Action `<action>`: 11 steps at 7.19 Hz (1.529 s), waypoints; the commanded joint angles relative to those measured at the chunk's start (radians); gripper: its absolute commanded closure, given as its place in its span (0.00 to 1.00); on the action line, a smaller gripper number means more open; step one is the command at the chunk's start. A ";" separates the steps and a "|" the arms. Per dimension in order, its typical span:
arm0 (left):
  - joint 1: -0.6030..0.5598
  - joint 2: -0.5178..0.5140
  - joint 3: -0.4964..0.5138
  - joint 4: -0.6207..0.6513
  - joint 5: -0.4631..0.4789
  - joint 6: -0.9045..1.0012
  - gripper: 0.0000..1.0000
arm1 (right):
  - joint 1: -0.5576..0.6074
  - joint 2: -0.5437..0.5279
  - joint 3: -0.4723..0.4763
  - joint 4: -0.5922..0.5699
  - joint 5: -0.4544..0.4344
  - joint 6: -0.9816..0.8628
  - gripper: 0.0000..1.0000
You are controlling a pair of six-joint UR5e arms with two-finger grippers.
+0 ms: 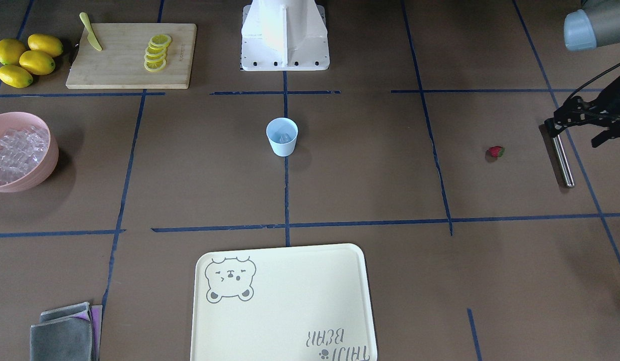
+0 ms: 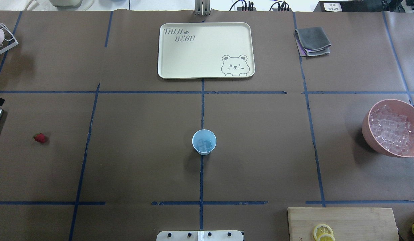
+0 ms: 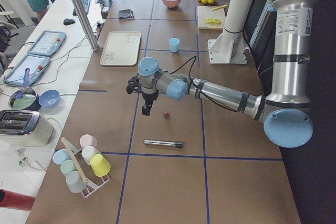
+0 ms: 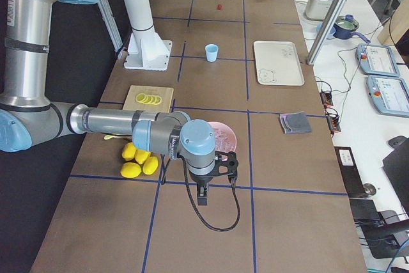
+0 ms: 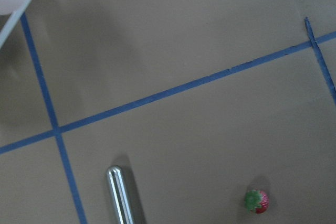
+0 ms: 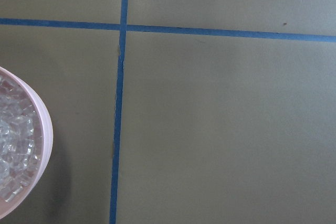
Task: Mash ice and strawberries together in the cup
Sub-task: 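Move the left gripper down toward the red strawberry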
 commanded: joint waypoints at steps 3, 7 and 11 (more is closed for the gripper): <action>0.206 0.115 0.045 -0.322 0.110 -0.307 0.00 | 0.000 -0.006 -0.002 -0.001 0.004 0.000 0.01; 0.274 0.093 0.108 -0.324 0.124 -0.310 0.00 | 0.000 -0.009 0.001 -0.001 0.008 -0.009 0.01; 0.325 0.016 0.168 -0.332 0.191 -0.398 0.16 | 0.000 -0.011 0.001 -0.001 0.008 -0.011 0.01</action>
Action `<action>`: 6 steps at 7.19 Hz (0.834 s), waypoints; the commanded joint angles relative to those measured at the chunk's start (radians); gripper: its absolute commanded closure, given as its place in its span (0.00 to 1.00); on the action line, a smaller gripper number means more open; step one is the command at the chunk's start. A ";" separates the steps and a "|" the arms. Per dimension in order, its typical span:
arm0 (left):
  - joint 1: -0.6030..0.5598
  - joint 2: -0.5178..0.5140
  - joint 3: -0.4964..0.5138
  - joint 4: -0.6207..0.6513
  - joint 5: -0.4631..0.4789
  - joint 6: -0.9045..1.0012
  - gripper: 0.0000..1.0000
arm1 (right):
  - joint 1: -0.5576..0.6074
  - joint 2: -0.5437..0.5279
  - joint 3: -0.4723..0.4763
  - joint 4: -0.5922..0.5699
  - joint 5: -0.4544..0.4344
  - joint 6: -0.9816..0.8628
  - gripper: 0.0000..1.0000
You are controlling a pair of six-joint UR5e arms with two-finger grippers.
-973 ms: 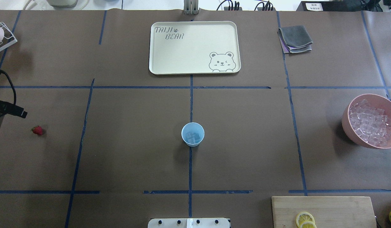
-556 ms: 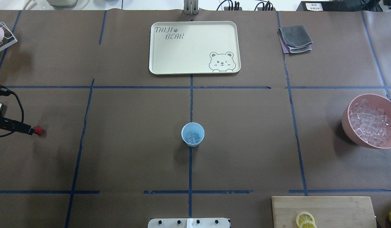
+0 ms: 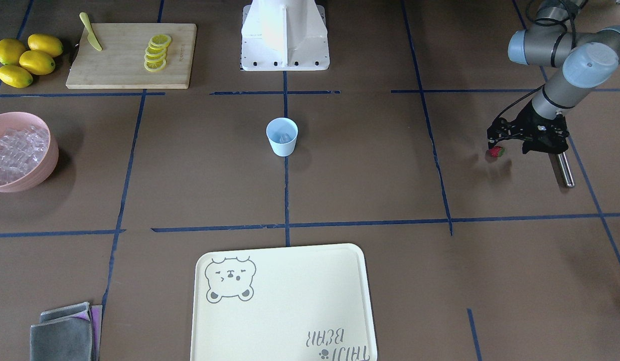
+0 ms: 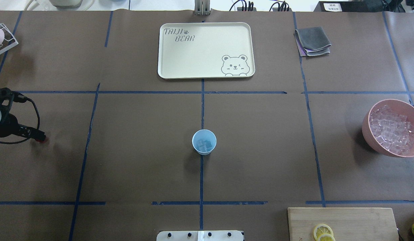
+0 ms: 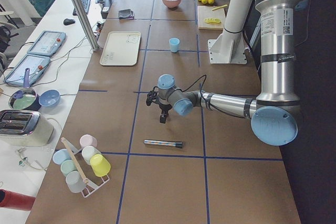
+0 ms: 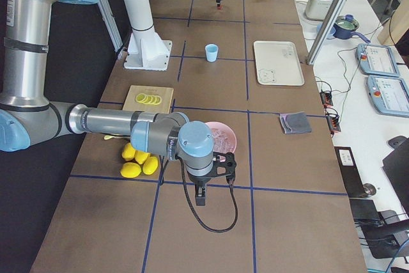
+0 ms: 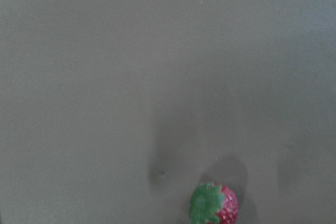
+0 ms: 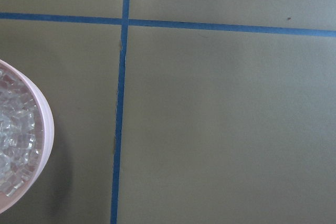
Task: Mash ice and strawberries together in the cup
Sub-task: 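Close the left gripper on the red strawberry and lift it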
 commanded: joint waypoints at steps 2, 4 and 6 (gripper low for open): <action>0.019 -0.022 0.006 0.001 0.002 -0.048 0.48 | 0.000 0.000 -0.001 0.000 0.000 0.000 0.01; 0.019 -0.013 -0.008 0.001 -0.001 -0.048 0.60 | 0.000 0.000 0.001 0.000 0.002 0.001 0.01; 0.018 -0.010 -0.037 0.008 0.002 -0.048 0.89 | 0.000 0.001 -0.001 0.000 0.000 0.009 0.01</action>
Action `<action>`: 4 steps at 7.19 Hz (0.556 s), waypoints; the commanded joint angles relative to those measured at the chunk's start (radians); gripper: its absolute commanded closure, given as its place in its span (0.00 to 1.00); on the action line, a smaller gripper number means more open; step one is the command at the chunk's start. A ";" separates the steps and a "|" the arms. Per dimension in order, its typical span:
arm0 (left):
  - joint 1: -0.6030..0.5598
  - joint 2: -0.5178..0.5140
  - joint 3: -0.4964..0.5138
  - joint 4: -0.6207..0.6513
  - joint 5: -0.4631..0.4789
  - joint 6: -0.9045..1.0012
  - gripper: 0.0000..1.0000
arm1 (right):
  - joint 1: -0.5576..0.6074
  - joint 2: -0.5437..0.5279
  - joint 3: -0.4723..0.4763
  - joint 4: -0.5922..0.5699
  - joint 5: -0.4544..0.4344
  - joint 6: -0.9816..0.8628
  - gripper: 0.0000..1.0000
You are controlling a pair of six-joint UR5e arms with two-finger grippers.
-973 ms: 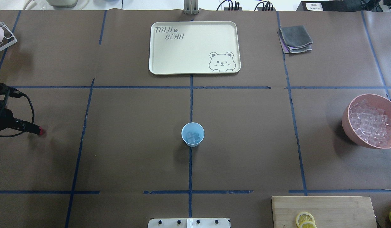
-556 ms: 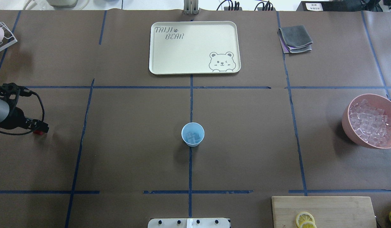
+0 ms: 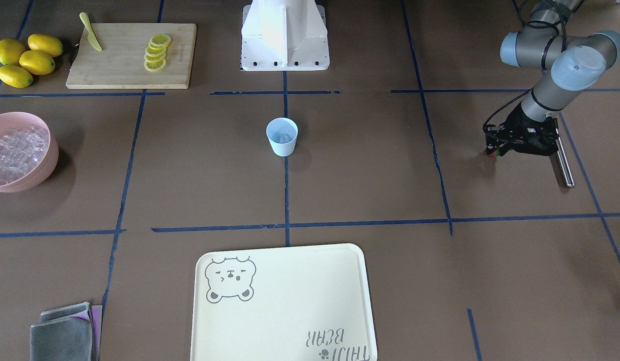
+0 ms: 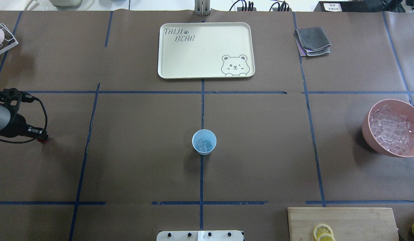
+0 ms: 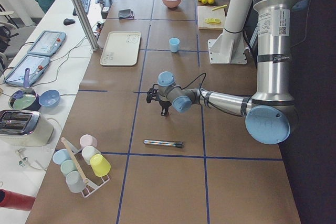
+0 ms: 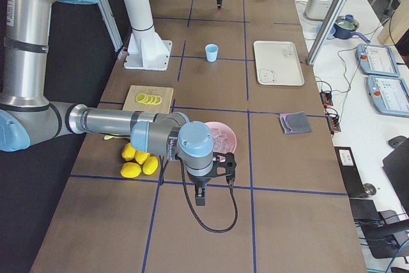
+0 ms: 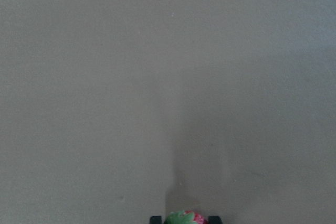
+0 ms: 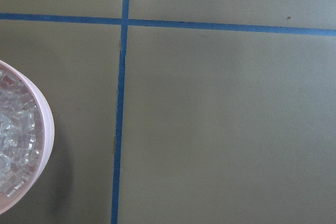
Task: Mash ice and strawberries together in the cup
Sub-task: 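Close the left gripper on the red strawberry and lift it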
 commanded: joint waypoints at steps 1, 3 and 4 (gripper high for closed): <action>-0.009 0.007 -0.088 0.015 0.002 0.001 0.95 | 0.000 0.001 0.003 0.000 0.002 0.005 0.01; -0.011 -0.074 -0.177 0.154 0.002 0.001 0.98 | 0.000 0.001 0.001 0.000 0.000 0.009 0.01; -0.013 -0.173 -0.192 0.266 0.003 -0.009 1.00 | 0.000 0.001 0.001 0.000 0.000 0.009 0.01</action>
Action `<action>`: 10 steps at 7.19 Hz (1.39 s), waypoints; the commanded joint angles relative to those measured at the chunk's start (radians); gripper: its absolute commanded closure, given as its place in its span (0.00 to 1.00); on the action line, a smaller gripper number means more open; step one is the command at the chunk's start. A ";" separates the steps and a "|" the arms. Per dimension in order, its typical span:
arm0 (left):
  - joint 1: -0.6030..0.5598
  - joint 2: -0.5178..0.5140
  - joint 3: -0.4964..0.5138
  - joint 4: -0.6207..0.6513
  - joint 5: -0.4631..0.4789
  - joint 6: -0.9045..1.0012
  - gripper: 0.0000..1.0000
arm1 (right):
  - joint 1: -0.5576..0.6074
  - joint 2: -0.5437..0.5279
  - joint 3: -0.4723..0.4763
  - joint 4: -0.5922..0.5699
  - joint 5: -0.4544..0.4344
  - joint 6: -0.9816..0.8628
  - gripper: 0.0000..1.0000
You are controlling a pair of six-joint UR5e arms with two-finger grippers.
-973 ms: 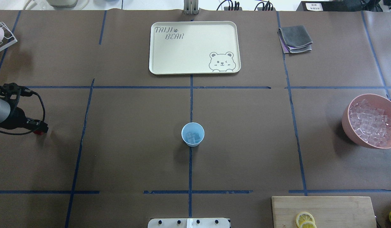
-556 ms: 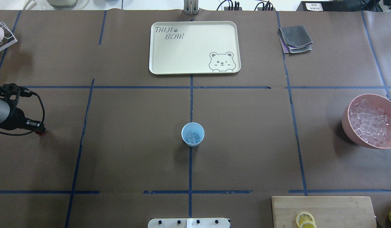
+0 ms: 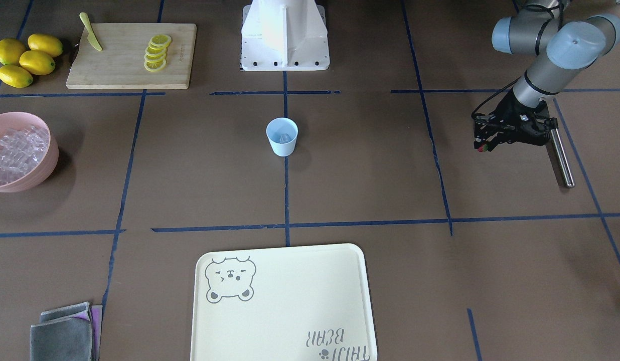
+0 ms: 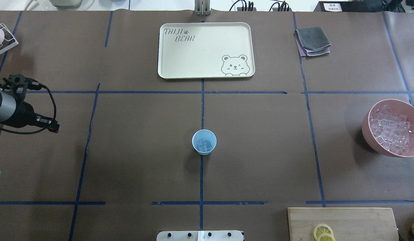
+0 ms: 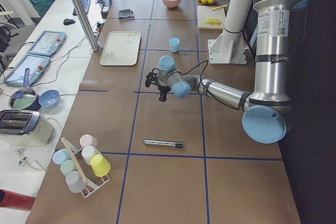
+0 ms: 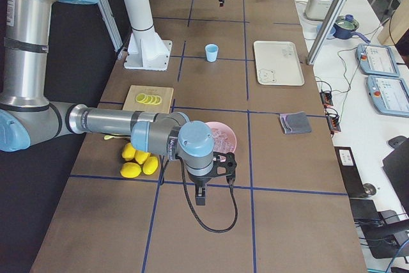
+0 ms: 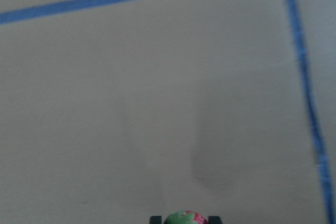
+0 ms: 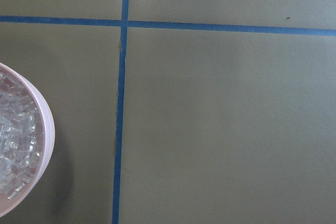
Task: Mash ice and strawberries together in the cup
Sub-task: 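Carry the strawberry with the left gripper over the light-blue cup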
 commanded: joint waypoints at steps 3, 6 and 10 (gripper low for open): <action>0.012 -0.406 -0.046 0.428 0.001 -0.191 1.00 | 0.000 0.000 0.000 0.000 0.000 0.001 0.01; 0.197 -0.699 -0.051 0.696 0.065 -0.424 1.00 | 0.000 0.000 -0.001 0.000 -0.002 0.001 0.01; 0.487 -0.984 0.210 0.715 0.354 -0.756 1.00 | 0.000 0.000 -0.001 -0.002 -0.002 0.001 0.01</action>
